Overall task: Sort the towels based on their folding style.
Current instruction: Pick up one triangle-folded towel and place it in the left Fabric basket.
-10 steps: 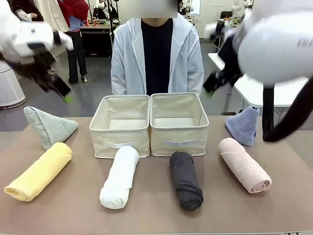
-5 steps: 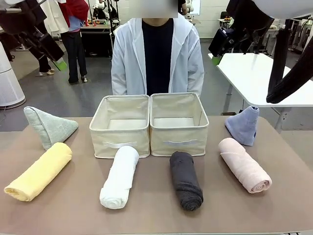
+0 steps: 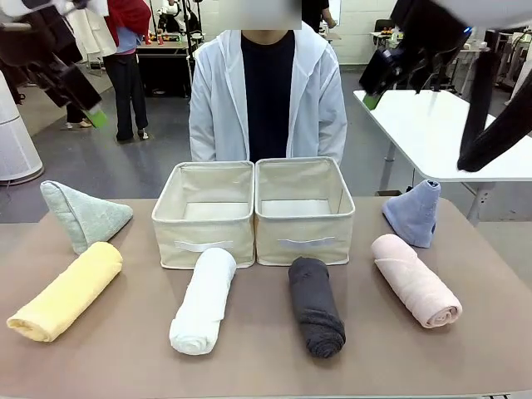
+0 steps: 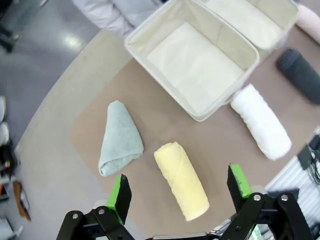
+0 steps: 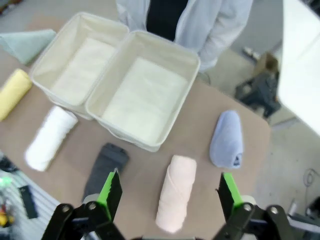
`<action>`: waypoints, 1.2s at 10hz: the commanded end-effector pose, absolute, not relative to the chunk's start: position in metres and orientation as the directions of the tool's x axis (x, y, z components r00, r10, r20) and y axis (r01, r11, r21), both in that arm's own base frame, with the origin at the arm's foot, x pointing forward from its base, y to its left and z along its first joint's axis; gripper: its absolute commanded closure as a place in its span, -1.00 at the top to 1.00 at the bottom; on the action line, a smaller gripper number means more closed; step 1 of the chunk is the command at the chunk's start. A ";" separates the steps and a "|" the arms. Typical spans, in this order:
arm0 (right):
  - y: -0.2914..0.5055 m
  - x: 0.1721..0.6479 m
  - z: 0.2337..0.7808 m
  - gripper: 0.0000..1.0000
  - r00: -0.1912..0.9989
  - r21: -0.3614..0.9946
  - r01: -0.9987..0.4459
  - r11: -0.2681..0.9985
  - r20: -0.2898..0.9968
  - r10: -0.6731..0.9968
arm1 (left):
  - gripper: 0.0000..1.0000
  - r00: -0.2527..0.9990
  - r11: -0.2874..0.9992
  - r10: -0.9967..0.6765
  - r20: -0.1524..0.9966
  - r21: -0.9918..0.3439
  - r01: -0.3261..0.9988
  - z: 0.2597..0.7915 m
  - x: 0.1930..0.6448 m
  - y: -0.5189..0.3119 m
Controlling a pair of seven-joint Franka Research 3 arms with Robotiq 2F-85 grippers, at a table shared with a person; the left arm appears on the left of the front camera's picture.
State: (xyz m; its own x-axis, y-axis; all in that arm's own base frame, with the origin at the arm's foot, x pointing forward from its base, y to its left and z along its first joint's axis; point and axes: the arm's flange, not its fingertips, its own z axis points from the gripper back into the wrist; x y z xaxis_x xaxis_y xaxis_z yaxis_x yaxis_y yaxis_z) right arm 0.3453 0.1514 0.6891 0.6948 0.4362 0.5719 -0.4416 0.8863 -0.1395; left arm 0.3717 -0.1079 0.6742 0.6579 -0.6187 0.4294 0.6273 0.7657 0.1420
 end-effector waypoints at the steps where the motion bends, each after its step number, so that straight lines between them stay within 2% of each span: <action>1: 0.076 0.325 0.712 1.00 0.583 0.028 -0.548 0.836 0.730 0.357 | 1.00 0.537 0.629 -0.696 0.478 0.044 0.776 0.718 0.375 -0.047; 2: 0.039 0.317 0.707 1.00 0.555 0.096 -0.576 0.811 0.775 0.303 | 1.00 0.500 0.593 -0.678 0.539 -0.002 0.805 0.721 0.369 -0.015; 4: -0.009 0.311 0.679 1.00 0.521 0.189 -0.680 0.708 0.804 0.286 | 1.00 0.428 0.496 -0.613 0.664 -0.098 0.863 0.693 0.368 0.027; 7: -0.056 0.308 0.653 1.00 0.436 0.182 -0.745 0.641 0.861 0.262 | 1.00 0.355 0.477 -0.495 0.793 -0.093 0.874 0.651 0.365 0.073; 9: -0.073 0.306 0.647 1.00 0.381 0.158 -0.768 0.620 0.892 0.245 | 1.00 0.361 0.496 -0.425 0.830 -0.120 0.860 0.638 0.360 0.096; 12: -0.090 0.299 0.646 1.00 0.428 0.194 -0.750 0.633 0.871 0.241 | 1.00 0.427 0.566 -0.415 0.803 -0.139 0.813 0.639 0.353 0.107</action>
